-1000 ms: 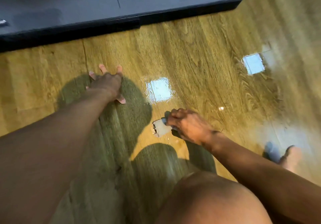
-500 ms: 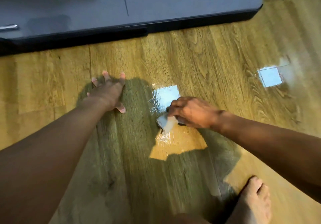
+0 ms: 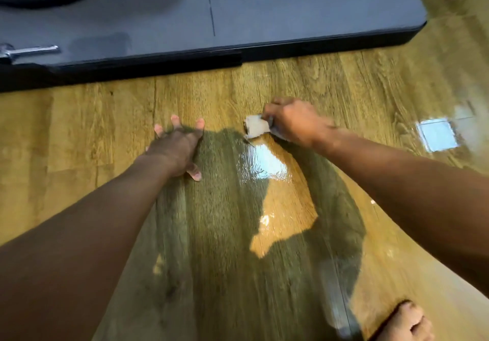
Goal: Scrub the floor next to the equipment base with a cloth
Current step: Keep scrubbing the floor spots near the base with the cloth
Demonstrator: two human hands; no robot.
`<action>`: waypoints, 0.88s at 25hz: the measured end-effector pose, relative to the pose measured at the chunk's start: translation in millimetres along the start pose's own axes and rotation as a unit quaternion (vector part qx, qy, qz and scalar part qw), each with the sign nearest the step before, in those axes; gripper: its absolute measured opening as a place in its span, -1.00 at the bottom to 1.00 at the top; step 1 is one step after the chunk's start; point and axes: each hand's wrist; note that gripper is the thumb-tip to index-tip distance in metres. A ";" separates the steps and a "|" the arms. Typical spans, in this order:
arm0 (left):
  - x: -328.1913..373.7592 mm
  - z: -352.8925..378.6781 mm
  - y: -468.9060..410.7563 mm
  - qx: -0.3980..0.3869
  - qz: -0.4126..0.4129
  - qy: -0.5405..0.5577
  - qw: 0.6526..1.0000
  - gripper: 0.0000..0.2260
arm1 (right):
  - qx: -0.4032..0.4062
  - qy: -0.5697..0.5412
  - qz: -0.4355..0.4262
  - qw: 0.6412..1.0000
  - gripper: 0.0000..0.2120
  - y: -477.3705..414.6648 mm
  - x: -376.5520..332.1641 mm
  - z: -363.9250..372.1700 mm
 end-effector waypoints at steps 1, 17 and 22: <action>0.2 -1.7 0.8 -0.001 0.001 0.000 1.000 0.13 | 0.021 -0.002 0.036 0.999 -0.79 -23.5 7.4 -6.9; -0.1 -1.1 -1.6 -0.026 -0.002 -0.002 1.000 0.17 | 0.075 0.001 0.080 0.994 -0.78 -66.2 31.7 -22.5; -0.5 2.0 -6.5 -0.037 0.003 0.003 0.999 0.19 | 0.058 0.012 0.019 0.998 -0.81 -47.3 45.0 -15.6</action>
Point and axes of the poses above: each hand's wrist, its own y-axis away from the middle knuckle, its own z-axis out of the palm, x = y × z, and after that the axes turned 8 degrees about -y, right-handed
